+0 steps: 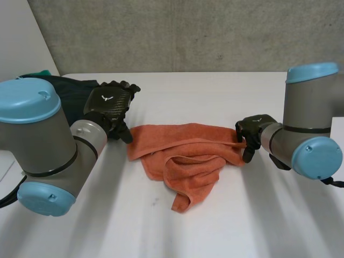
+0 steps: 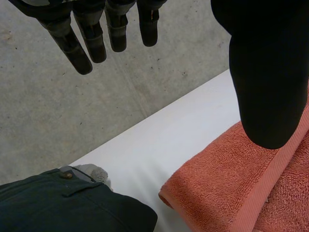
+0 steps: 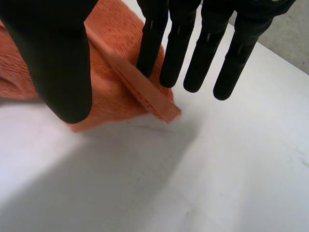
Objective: Fold the laundry.
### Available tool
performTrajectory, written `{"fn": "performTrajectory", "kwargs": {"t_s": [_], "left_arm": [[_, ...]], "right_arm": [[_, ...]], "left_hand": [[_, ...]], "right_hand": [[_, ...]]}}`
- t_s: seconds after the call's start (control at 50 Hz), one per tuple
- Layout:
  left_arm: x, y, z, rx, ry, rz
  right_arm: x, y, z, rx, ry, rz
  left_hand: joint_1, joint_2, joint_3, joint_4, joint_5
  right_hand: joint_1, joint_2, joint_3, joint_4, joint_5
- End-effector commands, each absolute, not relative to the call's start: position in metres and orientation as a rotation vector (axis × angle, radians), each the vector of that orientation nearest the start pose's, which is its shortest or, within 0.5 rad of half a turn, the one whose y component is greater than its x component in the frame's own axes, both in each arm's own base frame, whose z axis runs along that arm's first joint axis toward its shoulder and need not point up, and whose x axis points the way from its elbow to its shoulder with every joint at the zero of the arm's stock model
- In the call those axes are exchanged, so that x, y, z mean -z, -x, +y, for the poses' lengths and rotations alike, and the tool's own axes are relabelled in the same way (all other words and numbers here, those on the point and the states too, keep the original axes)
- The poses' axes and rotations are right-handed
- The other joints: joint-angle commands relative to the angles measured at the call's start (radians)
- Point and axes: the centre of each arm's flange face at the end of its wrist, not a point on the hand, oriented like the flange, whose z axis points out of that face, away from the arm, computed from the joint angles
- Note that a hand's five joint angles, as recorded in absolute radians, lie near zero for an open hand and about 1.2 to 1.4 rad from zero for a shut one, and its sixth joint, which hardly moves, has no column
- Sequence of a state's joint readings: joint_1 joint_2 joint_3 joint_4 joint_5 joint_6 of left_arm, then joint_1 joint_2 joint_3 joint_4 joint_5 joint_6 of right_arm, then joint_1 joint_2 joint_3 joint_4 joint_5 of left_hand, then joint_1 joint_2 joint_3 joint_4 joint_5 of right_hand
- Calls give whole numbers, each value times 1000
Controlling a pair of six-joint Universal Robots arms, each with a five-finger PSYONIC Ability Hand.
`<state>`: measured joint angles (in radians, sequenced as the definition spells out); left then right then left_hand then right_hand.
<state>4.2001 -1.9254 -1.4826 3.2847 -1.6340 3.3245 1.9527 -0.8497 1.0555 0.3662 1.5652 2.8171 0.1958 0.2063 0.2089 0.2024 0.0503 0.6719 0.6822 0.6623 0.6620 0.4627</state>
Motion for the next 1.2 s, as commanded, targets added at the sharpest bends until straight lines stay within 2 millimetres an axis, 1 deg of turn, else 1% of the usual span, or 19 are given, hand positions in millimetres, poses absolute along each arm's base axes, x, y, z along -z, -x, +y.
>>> {"fn": "performTrajectory", "kwargs": {"t_s": [0.02,0.08,0.14,0.24,0.3,0.4,0.42,0.48,0.54,0.56,0.64,0.72,0.76,0.78,0.8,0.9,1.0,1.12,1.2], "left_arm": [[-228,291,-262,2182,-785,2364],[-228,291,-262,2184,-784,2363],[-229,290,-262,2185,-783,2360],[-237,289,-262,2211,-770,2338],[-244,285,-262,2229,-749,2311],[-265,270,-267,2271,-670,2238],[-276,263,-268,2294,-622,2203],[-294,248,-271,2327,-536,2140],[-321,222,-276,2357,-371,2045],[-332,204,-279,2347,-274,2009],[-345,175,-282,2317,-162,1996],[-342,167,-284,2300,-168,2076],[-339,167,-283,2291,-183,2127],[-335,167,-282,2281,-196,2175],[-334,168,-282,2277,-204,2195],[-326,174,-276,2249,-243,2288],[-314,188,-273,2220,-306,2360],[-284,217,-258,2095,-463,2525],[-256,241,-239,1947,-606,2661]], "right_arm": [[-139,-276,-340,1556,946,2528],[-134,-279,-346,1614,939,2495],[-138,-282,-349,1678,926,2455],[-163,-288,-351,1796,920,2346],[-196,-307,-344,1903,996,2161],[-240,-344,-307,1945,1099,1915],[-250,-357,-289,1934,1133,1842],[-259,-378,-260,1892,1188,1731],[-259,-404,-220,1799,1248,1602],[-248,-419,-199,1718,1279,1556],[-207,-450,-155,1524,1371,1500],[-179,-461,-146,1453,1431,1560],[-185,-460,-155,1484,1414,1605],[-192,-457,-164,1517,1388,1659],[-195,-455,-169,1531,1372,1687],[-224,-434,-193,1556,1243,1815],[-262,-396,-221,1556,1026,1941],[-270,-349,-251,1513,877,2142],[-256,-320,-264,1423,802,2324]], "left_hand": [[-21,-32,-34,-28,-50],[-21,-32,-34,-28,-50],[-21,-32,-34,-28,-50],[-21,-32,-34,-28,-50],[-21,-32,-34,-28,-50],[-21,-32,-34,-28,-50],[-21,-32,-34,-28,-50],[-21,-32,-34,-28,-50],[-21,-32,-34,-28,-50],[-21,-32,-34,-28,-50],[-21,-32,-34,-28,-50],[-21,-32,-34,-28,-50],[-21,-32,-34,-28,-50],[-21,-32,-34,-28,-50],[-21,-32,-34,-28,-50],[-21,-32,-34,-28,-50],[-21,-32,-34,-28,-50],[-21,-32,-34,-28,-50],[-21,-32,-34,-28,-50]], "right_hand": [[134,123,143,144,168],[318,308,328,328,353],[724,713,733,734,758],[724,714,734,734,759],[724,714,734,734,759],[724,714,734,734,759],[724,714,734,734,759],[724,714,734,734,759],[724,714,734,734,759],[724,714,734,734,759],[724,714,734,734,759],[611,600,620,620,645],[136,126,146,146,171],[-308,-318,-298,-298,-273],[-487,-497,-477,-477,-452],[-497,-508,-488,-487,-463],[-497,-508,-488,-487,-463],[-497,-508,-488,-487,-463],[-497,-508,-488,-487,-463]]}}
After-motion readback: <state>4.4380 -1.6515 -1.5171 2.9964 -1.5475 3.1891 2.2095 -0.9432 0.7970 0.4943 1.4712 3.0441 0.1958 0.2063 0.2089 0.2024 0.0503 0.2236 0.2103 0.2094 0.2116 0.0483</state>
